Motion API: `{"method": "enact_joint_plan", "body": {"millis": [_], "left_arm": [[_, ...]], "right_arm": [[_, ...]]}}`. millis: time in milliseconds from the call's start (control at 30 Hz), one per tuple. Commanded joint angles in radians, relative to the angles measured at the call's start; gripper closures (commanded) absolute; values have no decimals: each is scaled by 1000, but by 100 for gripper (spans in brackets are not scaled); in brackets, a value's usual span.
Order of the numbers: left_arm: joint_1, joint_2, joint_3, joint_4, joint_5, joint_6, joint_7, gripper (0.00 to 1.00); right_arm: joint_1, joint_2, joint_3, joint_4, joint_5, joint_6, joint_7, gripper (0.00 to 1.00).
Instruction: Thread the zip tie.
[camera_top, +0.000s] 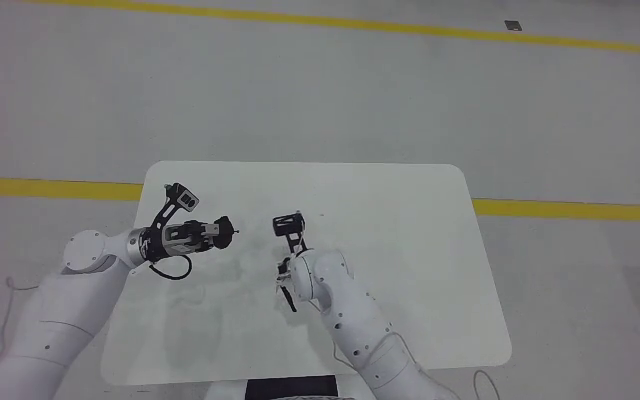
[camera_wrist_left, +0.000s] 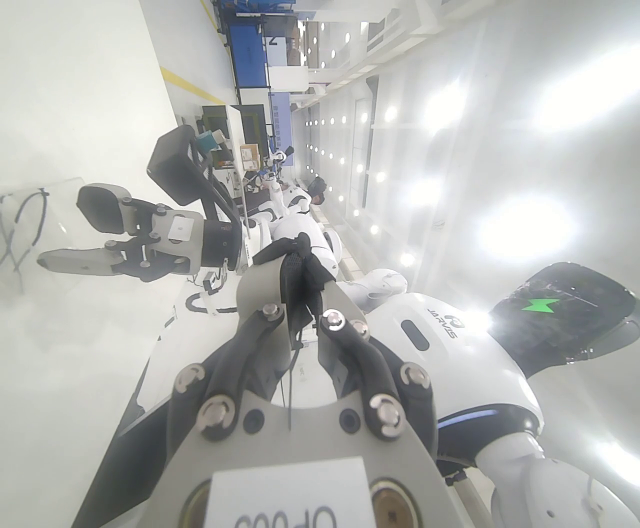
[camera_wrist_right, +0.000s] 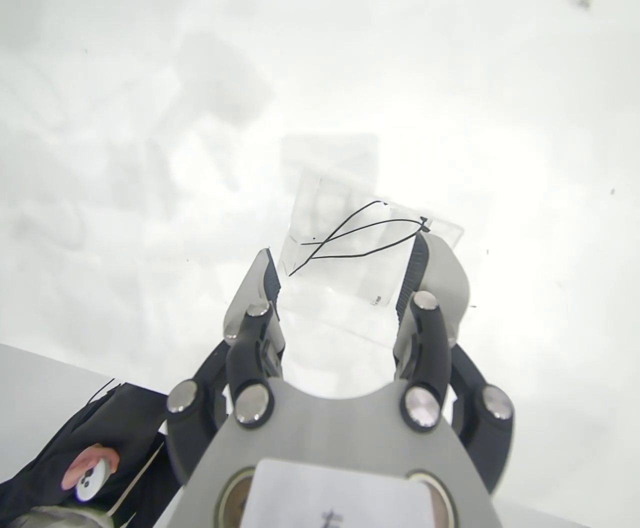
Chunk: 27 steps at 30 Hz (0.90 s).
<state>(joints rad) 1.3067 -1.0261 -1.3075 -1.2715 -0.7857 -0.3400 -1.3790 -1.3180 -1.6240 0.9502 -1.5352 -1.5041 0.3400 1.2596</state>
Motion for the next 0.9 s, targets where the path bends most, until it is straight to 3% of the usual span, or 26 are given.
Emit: {"method": "enact_joint_plan", "body": {"millis": [0, 300, 867], "left_arm": [[0, 0, 0, 0, 0, 0, 0, 100], [0, 0, 0, 0, 0, 0, 0, 100], [0, 0, 0, 0, 0, 0, 0, 100]], "right_arm": [[-6, -9, 9, 0, -26, 0, 5, 43], [-19, -44, 30, 5, -66, 0, 7, 51], [-27, -54, 38, 2, -66, 0, -17, 63]]}}
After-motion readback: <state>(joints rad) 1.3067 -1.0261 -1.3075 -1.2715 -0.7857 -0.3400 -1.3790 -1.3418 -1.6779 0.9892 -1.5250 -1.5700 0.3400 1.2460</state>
